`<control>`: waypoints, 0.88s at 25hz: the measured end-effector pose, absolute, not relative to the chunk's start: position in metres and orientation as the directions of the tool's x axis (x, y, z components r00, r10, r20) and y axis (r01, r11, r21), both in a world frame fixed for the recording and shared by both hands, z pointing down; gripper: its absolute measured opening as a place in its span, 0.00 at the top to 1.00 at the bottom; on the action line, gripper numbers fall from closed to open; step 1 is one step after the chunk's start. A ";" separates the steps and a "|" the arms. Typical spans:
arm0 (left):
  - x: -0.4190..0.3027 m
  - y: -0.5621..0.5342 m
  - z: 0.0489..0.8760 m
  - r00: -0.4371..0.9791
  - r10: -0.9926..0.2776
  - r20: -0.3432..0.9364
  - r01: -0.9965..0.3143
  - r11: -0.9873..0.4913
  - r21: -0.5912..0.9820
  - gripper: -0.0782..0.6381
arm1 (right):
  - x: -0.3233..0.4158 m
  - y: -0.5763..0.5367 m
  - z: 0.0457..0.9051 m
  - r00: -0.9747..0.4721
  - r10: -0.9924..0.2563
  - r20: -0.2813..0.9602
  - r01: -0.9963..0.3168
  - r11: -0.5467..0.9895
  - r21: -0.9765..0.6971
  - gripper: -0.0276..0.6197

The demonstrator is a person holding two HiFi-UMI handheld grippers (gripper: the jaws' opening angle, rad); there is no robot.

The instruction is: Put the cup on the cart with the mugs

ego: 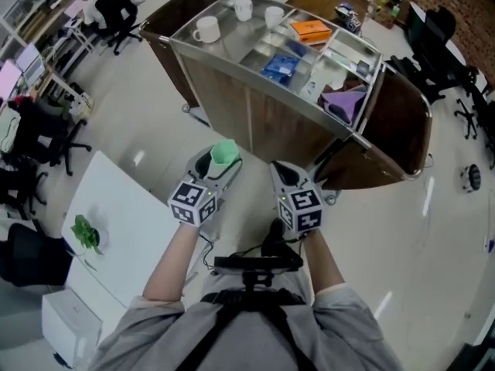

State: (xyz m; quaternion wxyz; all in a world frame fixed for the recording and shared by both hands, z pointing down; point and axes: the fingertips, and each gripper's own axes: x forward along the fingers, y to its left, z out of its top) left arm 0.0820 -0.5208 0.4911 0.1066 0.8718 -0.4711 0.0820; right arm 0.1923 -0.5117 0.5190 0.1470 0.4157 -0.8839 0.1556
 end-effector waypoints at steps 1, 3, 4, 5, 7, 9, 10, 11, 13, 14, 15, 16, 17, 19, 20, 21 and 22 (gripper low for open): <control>0.084 -0.535 0.485 0.527 -0.816 0.236 -0.849 -0.518 0.105 0.46 | 0.192 -0.524 0.514 -0.631 -0.674 0.384 -0.764 0.627 -0.153 0.94; 0.088 -0.562 0.470 0.502 -0.837 0.220 -0.865 -0.493 0.097 0.46 | 0.191 -0.548 0.498 -0.667 -0.646 0.371 -0.732 0.661 -0.165 0.94; 0.090 -0.576 0.461 0.491 -0.846 0.210 -0.871 -0.482 0.092 0.46 | 0.189 -0.560 0.488 -0.685 -0.632 0.363 -0.716 0.675 -0.176 0.94; 0.090 -0.589 0.452 0.478 -0.855 0.199 -0.878 -0.471 0.086 0.46 | 0.187 -0.572 0.477 -0.703 -0.616 0.355 -0.699 0.690 -0.187 0.94; 0.089 -0.617 0.431 0.451 -0.875 0.177 -0.892 -0.447 0.065 0.46 | 0.182 -0.596 0.456 -0.736 -0.588 0.336 -0.665 0.721 -0.195 0.94; 0.088 -0.644 0.411 0.435 -0.886 0.161 -0.899 -0.436 0.032 0.46 | 0.180 -0.622 0.438 -0.756 -0.576 0.311 -0.643 0.741 -0.193 0.94; 0.088 -0.658 0.401 0.433 -0.888 0.156 -0.900 -0.435 0.020 0.46 | 0.179 -0.634 0.429 -0.761 -0.574 0.301 -0.639 0.745 -0.195 0.94; 0.087 -0.670 0.392 0.432 -0.889 0.151 -0.900 -0.435 0.014 0.46 | 0.178 -0.644 0.421 -0.765 -0.574 0.293 -0.636 0.746 -0.199 0.94; 0.085 -0.696 0.375 0.433 -0.890 0.141 -0.900 -0.436 0.011 0.46 | 0.178 -0.662 0.407 -0.772 -0.572 0.279 -0.630 0.748 -0.208 0.94; 0.083 -0.710 0.367 0.435 -0.890 0.135 -0.899 -0.438 0.006 0.46 | 0.177 -0.672 0.402 -0.772 -0.573 0.274 -0.629 0.750 -0.204 0.94; 0.081 -0.725 0.360 0.438 -0.890 0.127 -0.897 -0.442 0.001 0.46 | 0.176 -0.684 0.397 -0.768 -0.578 0.274 -0.633 0.750 -0.192 0.94; 0.079 -0.743 0.353 0.444 -0.888 0.119 -0.894 -0.448 -0.002 0.46 | 0.175 -0.698 0.393 -0.762 -0.586 0.276 -0.640 0.748 -0.177 0.94; 0.078 -0.761 0.349 0.452 -0.885 0.110 -0.891 -0.455 0.001 0.46 | 0.173 -0.712 0.390 -0.754 -0.594 0.280 -0.647 0.744 -0.165 0.94; 0.075 -0.794 0.347 0.463 -0.881 0.100 -0.886 -0.463 0.022 0.46 | 0.169 -0.739 0.385 -0.742 -0.606 0.287 -0.660 0.735 -0.157 0.94; 0.073 -0.810 0.347 0.467 -0.879 0.099 -0.884 -0.467 0.030 0.46 | 0.166 -0.751 0.383 -0.736 -0.611 0.290 -0.667 0.729 -0.157 0.94; 0.072 -0.824 0.347 0.472 -0.876 0.100 -0.881 -0.472 0.029 0.46 | 0.163 -0.764 0.381 -0.731 -0.616 0.293 -0.673 0.723 -0.157 0.94; 0.071 -0.839 0.345 0.480 -0.871 0.103 -0.877 -0.481 0.021 0.46 | 0.159 -0.776 0.379 -0.727 -0.619 0.297 -0.677 0.719 -0.157 0.94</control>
